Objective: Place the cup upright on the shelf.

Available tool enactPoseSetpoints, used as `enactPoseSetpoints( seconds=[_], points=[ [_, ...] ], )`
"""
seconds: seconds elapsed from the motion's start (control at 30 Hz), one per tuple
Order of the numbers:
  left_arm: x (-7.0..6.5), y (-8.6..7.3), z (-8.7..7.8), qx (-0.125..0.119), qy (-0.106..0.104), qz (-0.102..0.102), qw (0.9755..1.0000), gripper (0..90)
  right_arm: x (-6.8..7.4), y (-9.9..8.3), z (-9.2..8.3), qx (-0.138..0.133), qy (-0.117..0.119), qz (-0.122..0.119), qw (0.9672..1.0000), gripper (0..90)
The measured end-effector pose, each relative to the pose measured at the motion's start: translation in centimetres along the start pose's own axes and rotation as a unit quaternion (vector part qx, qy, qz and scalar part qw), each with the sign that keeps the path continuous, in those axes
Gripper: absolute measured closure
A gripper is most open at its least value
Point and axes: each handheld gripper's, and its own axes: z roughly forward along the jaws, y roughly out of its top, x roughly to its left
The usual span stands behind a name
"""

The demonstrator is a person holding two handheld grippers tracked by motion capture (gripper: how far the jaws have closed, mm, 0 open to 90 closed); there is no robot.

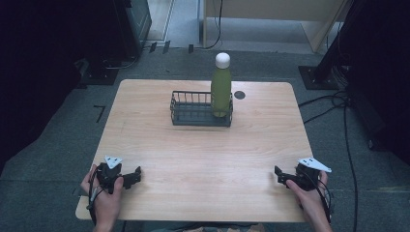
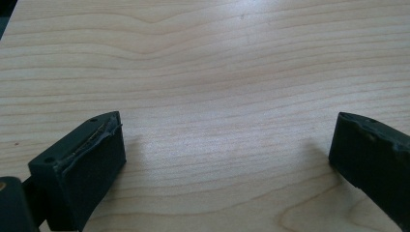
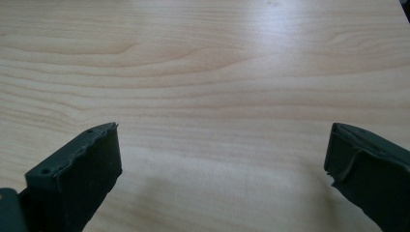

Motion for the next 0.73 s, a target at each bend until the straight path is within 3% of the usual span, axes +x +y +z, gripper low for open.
enactPoseSetpoints(
  seconds=[0.1, 0.23, 0.27, 0.73],
  points=[
    [0.0, 0.0, 0.0, 0.000, 0.000, 0.000, 1.0000, 0.0, -0.2, -0.7, -0.6, 0.025, -0.020, 0.000, 0.9995, 0.0],
    [0.0, 0.0, 0.0, 0.000, 0.000, 0.000, 1.0000, 0.0, 0.0, -1.2, -1.1, 0.037, -0.039, -0.007, 0.9985, 0.1],
    [0.0, 0.0, 0.0, 0.000, 0.000, 0.000, 1.0000, 0.0, 0.3, -1.5, -1.3, 0.046, -0.052, -0.026, 0.9973, 0.0],
    [0.0, 0.0, 0.0, 0.000, 0.000, 0.000, 1.0000, 0.0, 0.3, -1.7, -1.5, 0.046, -0.051, -0.024, 0.9973, 0.0]
  ],
)
